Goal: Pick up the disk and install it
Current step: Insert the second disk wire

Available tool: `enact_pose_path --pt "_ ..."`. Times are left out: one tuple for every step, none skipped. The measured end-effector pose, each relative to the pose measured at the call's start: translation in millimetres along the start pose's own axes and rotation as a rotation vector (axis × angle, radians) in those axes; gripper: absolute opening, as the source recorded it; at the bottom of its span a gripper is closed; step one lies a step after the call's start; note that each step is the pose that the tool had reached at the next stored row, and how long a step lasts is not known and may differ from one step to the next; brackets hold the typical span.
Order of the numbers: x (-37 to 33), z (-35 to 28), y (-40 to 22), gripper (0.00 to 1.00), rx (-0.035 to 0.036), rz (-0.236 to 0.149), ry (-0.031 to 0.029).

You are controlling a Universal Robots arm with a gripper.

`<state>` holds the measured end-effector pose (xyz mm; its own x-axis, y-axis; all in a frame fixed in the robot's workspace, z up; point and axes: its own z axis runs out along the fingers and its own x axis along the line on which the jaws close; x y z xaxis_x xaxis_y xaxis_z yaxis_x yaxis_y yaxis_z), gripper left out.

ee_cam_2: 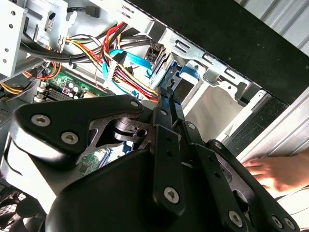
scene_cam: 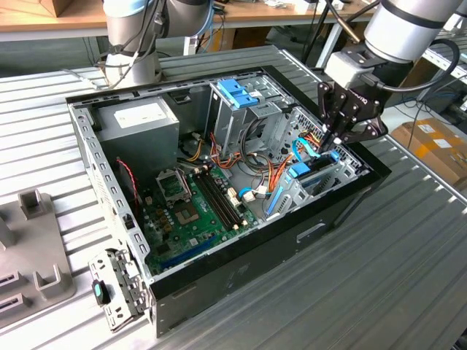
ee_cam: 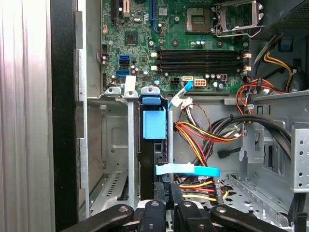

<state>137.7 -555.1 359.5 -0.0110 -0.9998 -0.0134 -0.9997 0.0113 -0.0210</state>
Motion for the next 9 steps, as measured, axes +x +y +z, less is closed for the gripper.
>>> enact_pose_path --pt "0.0 0.6 0.0 0.16 0.0 0.0 -0.0001" --pt "0.0 0.7 0.0 0.16 0.0 0.0 0.0002" --pt "-0.3 1.0 -0.4 0.16 0.0 0.0 -0.0003" --pt "-0.5 1.1 -0.9 0.16 0.0 0.0 -0.0003" --pt "-0.7 1.1 -1.6 0.16 0.0 0.0 -0.0003" --pt "-0.9 1.1 -2.4 0.16 0.0 0.0 -0.0003" --pt "-1.1 1.0 -3.3 0.16 0.0 0.0 -0.0002" --pt "-1.2 0.9 -4.0 0.16 0.0 0.0 0.0001" --pt "-1.2 1.0 -4.5 0.16 0.0 0.0 0.0"
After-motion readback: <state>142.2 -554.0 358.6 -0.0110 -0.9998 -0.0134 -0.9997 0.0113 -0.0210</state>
